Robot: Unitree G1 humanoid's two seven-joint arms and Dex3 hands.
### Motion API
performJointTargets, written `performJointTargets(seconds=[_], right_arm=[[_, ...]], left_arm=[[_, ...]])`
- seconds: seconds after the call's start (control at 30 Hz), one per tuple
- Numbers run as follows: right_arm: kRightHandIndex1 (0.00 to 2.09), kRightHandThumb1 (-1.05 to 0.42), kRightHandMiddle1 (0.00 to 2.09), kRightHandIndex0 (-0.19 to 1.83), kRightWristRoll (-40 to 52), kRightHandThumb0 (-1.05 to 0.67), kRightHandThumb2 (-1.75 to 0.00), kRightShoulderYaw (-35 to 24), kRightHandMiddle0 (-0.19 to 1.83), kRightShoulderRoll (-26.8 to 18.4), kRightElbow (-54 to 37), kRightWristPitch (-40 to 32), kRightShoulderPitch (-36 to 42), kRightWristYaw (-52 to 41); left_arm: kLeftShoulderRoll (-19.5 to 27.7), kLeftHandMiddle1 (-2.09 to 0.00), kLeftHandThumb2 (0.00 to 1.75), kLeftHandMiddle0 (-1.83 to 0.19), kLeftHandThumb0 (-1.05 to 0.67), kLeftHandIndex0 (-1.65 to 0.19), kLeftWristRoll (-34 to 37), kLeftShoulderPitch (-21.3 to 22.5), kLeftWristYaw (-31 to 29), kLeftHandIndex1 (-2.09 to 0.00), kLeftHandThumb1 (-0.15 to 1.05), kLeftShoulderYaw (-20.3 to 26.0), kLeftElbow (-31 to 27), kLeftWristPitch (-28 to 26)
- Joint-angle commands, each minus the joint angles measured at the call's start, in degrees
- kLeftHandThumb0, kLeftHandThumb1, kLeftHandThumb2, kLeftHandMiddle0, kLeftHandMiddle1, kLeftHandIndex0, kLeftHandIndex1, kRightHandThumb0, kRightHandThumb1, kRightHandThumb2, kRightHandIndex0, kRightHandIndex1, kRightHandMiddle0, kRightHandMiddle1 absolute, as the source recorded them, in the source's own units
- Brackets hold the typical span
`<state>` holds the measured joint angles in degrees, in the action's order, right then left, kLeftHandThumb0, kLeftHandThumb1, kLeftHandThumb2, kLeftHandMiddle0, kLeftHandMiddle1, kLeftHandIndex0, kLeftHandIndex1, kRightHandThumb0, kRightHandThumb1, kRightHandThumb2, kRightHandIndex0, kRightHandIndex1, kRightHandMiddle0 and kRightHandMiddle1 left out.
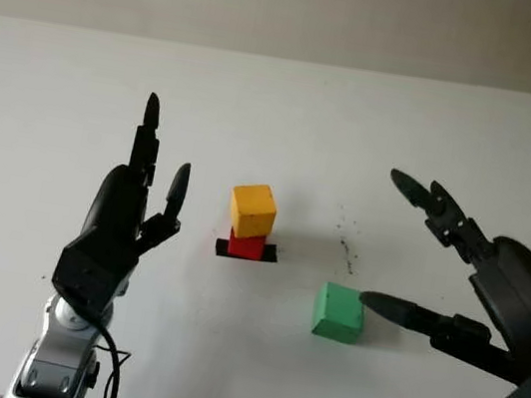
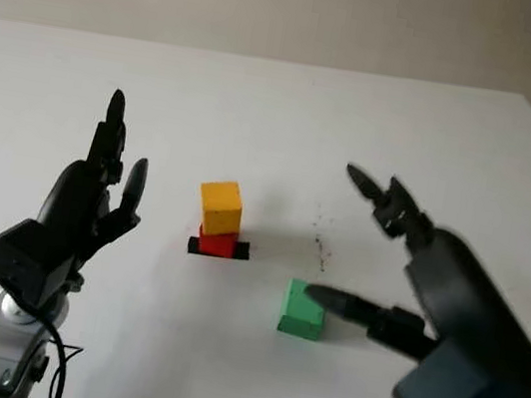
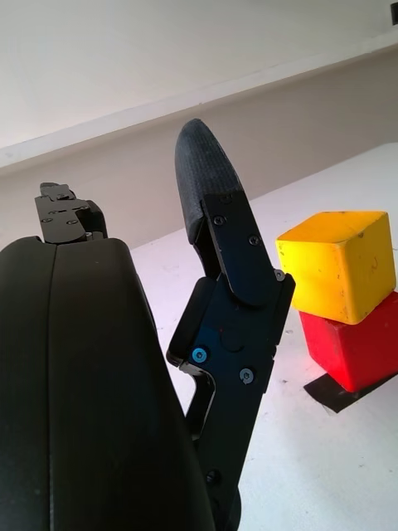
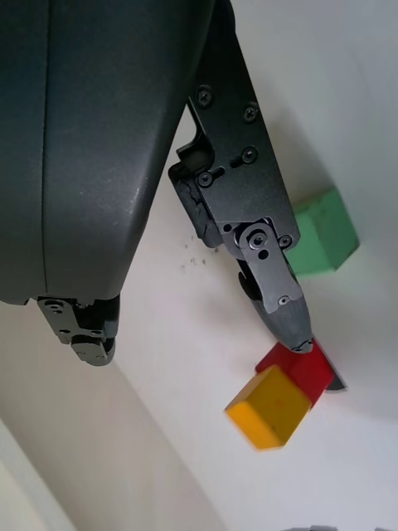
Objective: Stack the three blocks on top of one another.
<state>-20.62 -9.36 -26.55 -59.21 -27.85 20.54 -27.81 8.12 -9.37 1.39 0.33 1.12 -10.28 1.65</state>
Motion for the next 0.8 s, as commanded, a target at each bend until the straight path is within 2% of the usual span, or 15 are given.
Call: performJointTargets(seconds=[0.0,0.2,0.5,0.77], right_arm=[[0.05,-0.93,0.08,-0.09,-2.00,-0.51,-0.05,1.08,0.18,0.22,-0.79,2.18,2.19,0.50],[0.05,-0.91,0.08,-0.08,-6.05,-0.50,-0.04,3.98,0.21,0.60,-0.46,3.72,4.80,0.53],[0.05,-0.92,0.06,-0.09,-13.92,-0.49,-0.06,8.18,0.19,0.68,6.45,8.19,5.30,3.36],[0.05,-0.94,0.05,-0.11,-15.95,-0.47,-0.06,9.24,0.18,1.42,11.20,9.50,4.55,4.34]], left_arm=[[0.05,0.00,0.70,0.19,-0.75,0.19,0.09,0.13,0.14,0.00,1.05,0.19,-0.12,0.51],[0.11,-0.01,0.71,0.19,-0.74,0.19,-0.23,-0.13,0.34,0.00,1.05,0.14,-0.04,0.53],[0.27,0.00,0.71,0.19,-0.73,0.19,0.55,-0.75,0.06,0.00,1.05,0.56,-0.39,0.58],[0.38,0.00,0.71,0.19,-0.75,0.19,0.48,-0.98,-0.29,0.00,1.05,0.34,-0.98,-0.40]])
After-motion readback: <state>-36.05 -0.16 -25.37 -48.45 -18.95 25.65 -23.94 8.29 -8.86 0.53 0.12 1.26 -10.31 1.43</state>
